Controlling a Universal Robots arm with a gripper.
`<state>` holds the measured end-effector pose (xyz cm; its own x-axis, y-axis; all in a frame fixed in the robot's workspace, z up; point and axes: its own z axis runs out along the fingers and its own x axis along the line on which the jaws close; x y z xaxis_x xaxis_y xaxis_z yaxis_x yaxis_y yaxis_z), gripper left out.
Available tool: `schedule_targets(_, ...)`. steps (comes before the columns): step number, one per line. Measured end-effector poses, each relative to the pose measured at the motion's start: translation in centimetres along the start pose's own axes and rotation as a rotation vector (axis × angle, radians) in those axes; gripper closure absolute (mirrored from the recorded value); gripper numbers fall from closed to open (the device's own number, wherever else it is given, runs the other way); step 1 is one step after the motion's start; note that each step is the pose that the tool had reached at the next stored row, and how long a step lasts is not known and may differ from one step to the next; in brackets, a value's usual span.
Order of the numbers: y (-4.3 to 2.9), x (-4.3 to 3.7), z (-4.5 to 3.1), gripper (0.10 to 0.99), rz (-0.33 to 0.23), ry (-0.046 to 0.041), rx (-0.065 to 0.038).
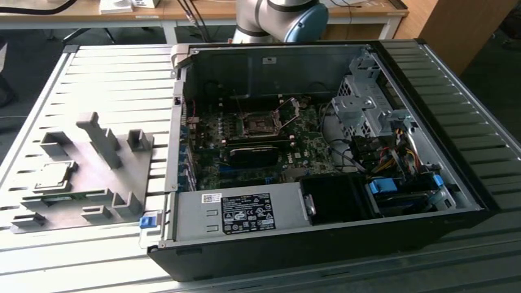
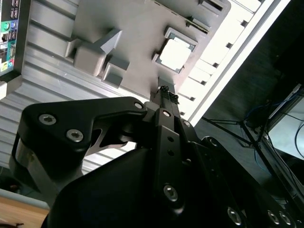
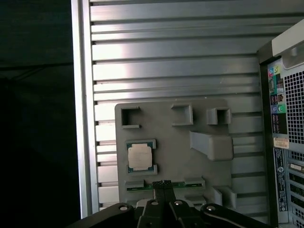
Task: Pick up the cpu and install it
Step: 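Reach for the cpu, then pick up the cpu and move it towards the insertion slot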
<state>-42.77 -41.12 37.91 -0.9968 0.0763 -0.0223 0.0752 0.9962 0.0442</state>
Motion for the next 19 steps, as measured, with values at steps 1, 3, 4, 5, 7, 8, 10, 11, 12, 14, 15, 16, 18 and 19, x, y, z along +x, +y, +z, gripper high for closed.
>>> schedule_targets(1, -0.01, 0.11, 0.01, 0.980, 0.000, 0.0005, 0.000)
schedule_targets(3, -0.02, 0.18, 0.08, 0.980, 0.000, 0.0036, 0.000)
schedule_targets(4, -0.02, 0.20, 0.11, 0.980, 0.000, 0.0066, 0.001)
schedule_targets(5, -0.01, 0.21, 0.18, 0.980, 0.000, 0.0094, 0.001)
schedule_targets(7, -0.02, 0.21, 0.27, 0.980, 0.001, 0.0138, 0.001)
schedule_targets(8, -0.02, 0.21, 0.32, 0.980, 0.001, 0.0157, 0.001)
schedule_targets(10, -0.03, 0.21, 0.39, 0.980, 0.001, 0.0220, 0.002)
schedule_targets(11, -0.03, 0.22, 0.42, 0.980, 0.001, 0.0252, 0.002)
schedule_targets(12, -0.03, 0.21, 0.44, 0.980, 0.001, 0.0287, 0.003)
schedule_targets(14, -0.03, 0.21, 0.51, 0.980, 0.001, 0.0345, 0.003)
schedule_targets(15, -0.03, 0.22, 0.56, 0.980, 0.002, 0.0370, 0.003)
schedule_targets(16, -0.04, 0.22, 0.62, 0.980, 0.002, 0.0374, 0.003)
schedule_targets(18, -0.05, 0.22, 0.79, 0.980, 0.002, 0.0377, 0.003)
schedule_targets(19, -0.06, 0.22, 0.89, 0.980, 0.002, 0.0381, 0.002)
